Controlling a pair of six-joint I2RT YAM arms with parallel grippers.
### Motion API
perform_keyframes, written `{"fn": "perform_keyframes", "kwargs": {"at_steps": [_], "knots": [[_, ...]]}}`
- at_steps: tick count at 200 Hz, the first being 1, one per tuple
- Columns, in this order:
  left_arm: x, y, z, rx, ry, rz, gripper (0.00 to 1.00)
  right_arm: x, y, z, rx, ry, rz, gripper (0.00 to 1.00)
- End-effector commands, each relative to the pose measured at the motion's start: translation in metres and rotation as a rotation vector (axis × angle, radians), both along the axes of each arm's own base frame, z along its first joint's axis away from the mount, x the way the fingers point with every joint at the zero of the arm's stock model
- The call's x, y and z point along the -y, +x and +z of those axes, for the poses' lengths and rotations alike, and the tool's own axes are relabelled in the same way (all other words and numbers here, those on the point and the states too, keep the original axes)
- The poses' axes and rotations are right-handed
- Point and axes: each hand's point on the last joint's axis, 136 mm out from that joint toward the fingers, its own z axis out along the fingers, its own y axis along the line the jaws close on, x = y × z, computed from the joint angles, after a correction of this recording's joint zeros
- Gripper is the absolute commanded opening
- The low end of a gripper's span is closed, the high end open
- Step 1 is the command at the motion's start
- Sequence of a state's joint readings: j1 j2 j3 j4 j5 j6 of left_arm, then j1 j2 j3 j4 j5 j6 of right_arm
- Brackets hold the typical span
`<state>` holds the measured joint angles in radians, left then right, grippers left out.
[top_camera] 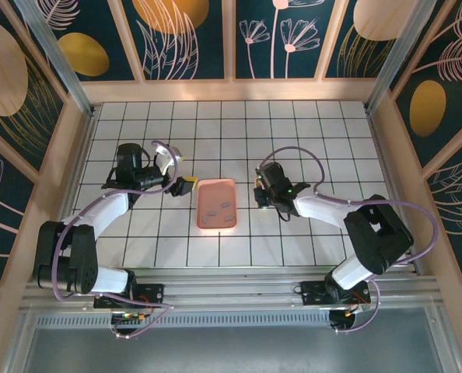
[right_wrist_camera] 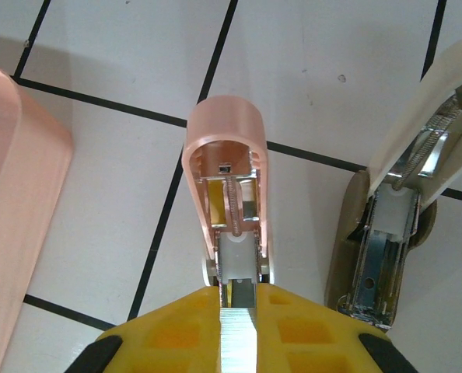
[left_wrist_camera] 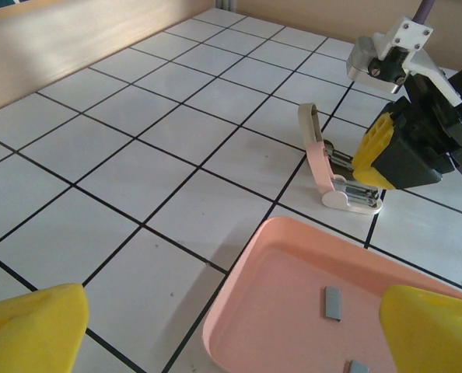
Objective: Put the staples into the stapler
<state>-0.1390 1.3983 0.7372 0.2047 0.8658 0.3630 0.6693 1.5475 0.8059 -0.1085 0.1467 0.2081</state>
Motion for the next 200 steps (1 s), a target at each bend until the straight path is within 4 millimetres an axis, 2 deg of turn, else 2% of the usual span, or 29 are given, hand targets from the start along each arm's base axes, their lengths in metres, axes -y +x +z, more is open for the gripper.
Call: {"fn": "perform_keyframes", "kwargs": {"at_steps": [1,73,200], "knots": [[0.007,-0.002,0.008,0.025,-0.012,-0.048,0.95,-0.003,-0.006,-0.013,-0.032,-0.001,0.013,0.14],[0.011,-0.008,0.007,0.025,-0.015,-0.088,0.95,0.001,-0.007,-0.018,-0.041,-0.018,0.004,0.14],[0.011,-0.008,0.006,0.023,-0.013,-0.087,0.95,0.004,-0.001,-0.005,0.011,-0.017,-0.010,0.14]]}}
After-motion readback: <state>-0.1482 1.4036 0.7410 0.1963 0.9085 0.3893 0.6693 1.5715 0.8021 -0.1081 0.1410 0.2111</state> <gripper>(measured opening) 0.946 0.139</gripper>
